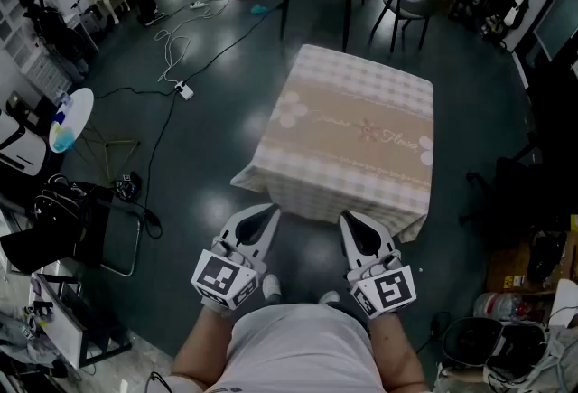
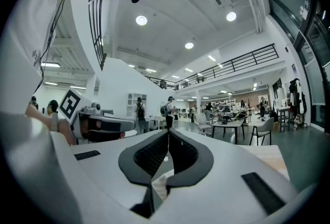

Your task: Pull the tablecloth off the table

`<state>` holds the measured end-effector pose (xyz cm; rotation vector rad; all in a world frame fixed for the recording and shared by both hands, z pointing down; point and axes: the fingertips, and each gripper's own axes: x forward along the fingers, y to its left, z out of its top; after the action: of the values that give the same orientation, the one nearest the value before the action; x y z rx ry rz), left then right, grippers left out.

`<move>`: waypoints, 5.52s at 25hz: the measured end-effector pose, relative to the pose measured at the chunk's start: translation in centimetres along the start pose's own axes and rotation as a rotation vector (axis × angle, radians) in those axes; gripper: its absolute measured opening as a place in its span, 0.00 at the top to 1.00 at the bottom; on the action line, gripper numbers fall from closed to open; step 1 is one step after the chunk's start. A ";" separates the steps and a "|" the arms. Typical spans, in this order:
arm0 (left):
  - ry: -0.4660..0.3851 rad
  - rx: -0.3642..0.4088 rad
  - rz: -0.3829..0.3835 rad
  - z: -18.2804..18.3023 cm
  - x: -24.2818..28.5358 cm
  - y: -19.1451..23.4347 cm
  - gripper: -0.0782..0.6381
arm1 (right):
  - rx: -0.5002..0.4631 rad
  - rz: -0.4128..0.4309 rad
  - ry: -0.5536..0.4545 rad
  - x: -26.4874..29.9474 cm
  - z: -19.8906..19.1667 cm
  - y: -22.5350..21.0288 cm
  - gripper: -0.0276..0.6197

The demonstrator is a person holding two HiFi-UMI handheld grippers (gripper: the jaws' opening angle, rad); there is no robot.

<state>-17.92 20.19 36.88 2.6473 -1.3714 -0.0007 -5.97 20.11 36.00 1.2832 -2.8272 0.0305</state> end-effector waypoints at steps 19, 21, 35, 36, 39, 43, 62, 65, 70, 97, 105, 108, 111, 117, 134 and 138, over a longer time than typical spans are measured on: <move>0.012 -0.025 -0.046 -0.7 -2.0 6.9 0.87 | 0.058 -0.101 0.012 4.1 -1.1 1.7 0.91; 0.008 -0.027 -0.060 -0.7 -2.2 7.9 0.87 | 0.051 -0.121 0.014 4.6 -1.3 1.8 0.91; 0.020 -0.034 -0.035 -1.1 2.3 11.0 0.87 | 0.044 -0.102 0.028 9.0 -2.3 -2.5 0.91; 0.022 -0.036 -0.026 -1.1 3.1 11.2 0.87 | 0.048 -0.095 0.028 9.4 -2.3 -3.3 0.91; 0.030 -0.038 0.000 -0.8 5.8 11.6 0.87 | 0.059 -0.069 0.034 10.7 -2.4 -6.1 0.91; 0.038 -0.039 0.041 -0.1 9.6 12.1 0.87 | 0.072 -0.030 0.029 12.5 -1.9 -9.8 0.91; 0.107 -0.015 0.241 0.5 24.5 12.1 0.87 | 0.163 0.036 0.020 15.1 -3.1 -28.6 0.91; 0.125 -0.010 0.248 0.2 25.7 12.6 0.87 | 0.171 0.012 0.023 15.1 -3.6 -30.6 0.91; 0.150 -0.014 0.239 -0.4 28.1 13.8 0.87 | 0.166 -0.037 0.062 15.2 -4.5 -33.7 0.91; 0.425 -0.077 0.104 -11.8 49.5 29.6 0.68 | 0.162 -0.358 0.423 23.9 -16.8 -53.7 0.76; 0.542 -0.074 0.091 -17.4 54.0 33.2 0.62 | 0.212 -0.440 0.610 24.6 -24.2 -59.1 0.60; 0.600 -0.078 0.075 -19.6 54.9 34.1 0.57 | 0.209 -0.446 0.692 24.4 -26.5 -60.6 0.59; 0.669 -0.067 0.053 -21.7 55.3 34.4 0.55 | 0.207 -0.448 0.771 24.1 -28.7 -61.8 0.59; 0.761 -0.084 0.068 -26.3 55.3 35.9 0.54 | 0.213 -0.449 0.884 23.8 -33.8 -63.2 0.59; 0.829 -0.098 0.179 -29.9 54.2 34.8 0.74 | 0.279 -0.416 1.018 22.7 -37.4 -62.2 0.59; 0.833 -0.146 0.169 -30.9 51.8 33.7 0.83 | 0.283 -0.376 1.031 21.3 -38.6 -59.1 0.64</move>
<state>-12.96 -36.62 75.93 1.9997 -1.2005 0.8709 25.45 -33.51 75.62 1.2824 -1.7253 0.8291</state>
